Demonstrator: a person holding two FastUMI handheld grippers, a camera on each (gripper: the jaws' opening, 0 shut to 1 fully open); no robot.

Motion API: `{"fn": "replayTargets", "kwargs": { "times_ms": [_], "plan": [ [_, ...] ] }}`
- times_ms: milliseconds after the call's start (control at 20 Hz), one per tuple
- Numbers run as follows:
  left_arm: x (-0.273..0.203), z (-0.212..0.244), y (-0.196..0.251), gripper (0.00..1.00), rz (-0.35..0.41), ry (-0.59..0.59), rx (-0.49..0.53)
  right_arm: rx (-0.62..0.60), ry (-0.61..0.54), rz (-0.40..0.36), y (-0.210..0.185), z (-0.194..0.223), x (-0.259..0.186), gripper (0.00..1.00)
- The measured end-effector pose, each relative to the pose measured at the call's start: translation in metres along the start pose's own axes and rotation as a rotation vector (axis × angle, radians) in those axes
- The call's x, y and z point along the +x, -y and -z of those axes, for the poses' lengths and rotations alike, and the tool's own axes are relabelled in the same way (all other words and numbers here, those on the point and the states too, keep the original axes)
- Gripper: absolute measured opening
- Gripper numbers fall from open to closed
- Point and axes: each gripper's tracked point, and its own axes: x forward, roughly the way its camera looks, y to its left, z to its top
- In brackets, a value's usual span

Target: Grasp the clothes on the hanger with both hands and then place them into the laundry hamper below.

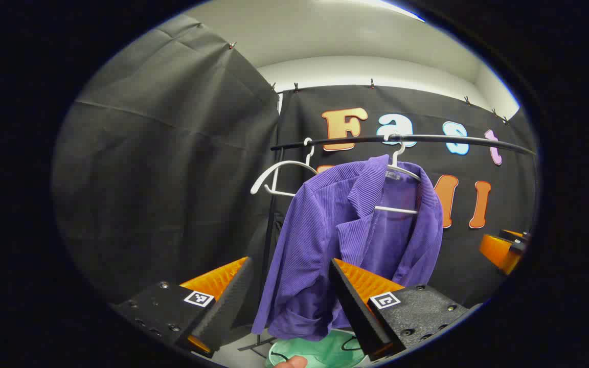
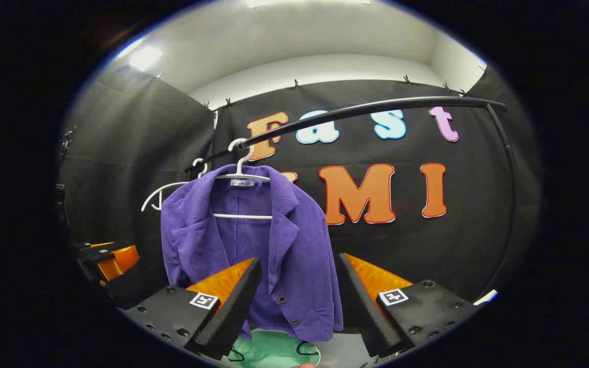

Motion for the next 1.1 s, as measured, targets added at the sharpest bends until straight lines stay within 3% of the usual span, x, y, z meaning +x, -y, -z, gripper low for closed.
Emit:
{"fn": "replayTargets", "kwargs": {
  "times_ms": [50, 100, 150, 200, 700, 750, 800, 850, 1100],
  "plan": [
    [0.0, 0.0, 0.001, 0.92, -0.002, 0.003, 0.011, 0.0, 0.01, -0.001, 0.0, -0.001, 0.001, 0.93],
    [0.001, -0.001, 0.004, 0.92, 0.003, 0.012, 0.018, -0.008, 0.011, 0.008, 0.004, 0.001, 0.002, 1.0],
    [0.0, -0.001, 0.007, 0.96, 0.009, 0.016, 0.022, -0.016, 0.009, 0.01, 0.005, 0.004, 0.001, 0.92],
    [-0.002, -0.001, 0.009, 0.92, 0.011, 0.018, 0.029, -0.02, 0.01, 0.009, 0.006, 0.005, 0.001, 0.92],
    [-0.01, -0.014, 0.021, 0.92, 0.019, 0.074, 0.057, 0.017, -0.021, -0.012, 0.009, 0.015, -0.002, 0.92],
    [-0.009, -0.014, 0.022, 0.92, 0.024, 0.072, 0.048, 0.017, -0.025, -0.008, 0.011, 0.016, -0.002, 0.98],
    [-0.008, -0.012, 0.024, 0.92, 0.027, 0.067, 0.039, 0.018, -0.024, -0.008, 0.012, 0.015, 0.0, 0.92],
    [-0.007, -0.011, 0.026, 0.96, 0.03, 0.059, 0.033, 0.02, -0.019, -0.008, 0.013, 0.014, -0.001, 0.92],
    [-0.006, -0.012, 0.023, 0.92, 0.014, 0.064, 0.029, 0.019, 0.011, 0.001, 0.018, 0.005, -0.001, 0.92]
  ]
}}
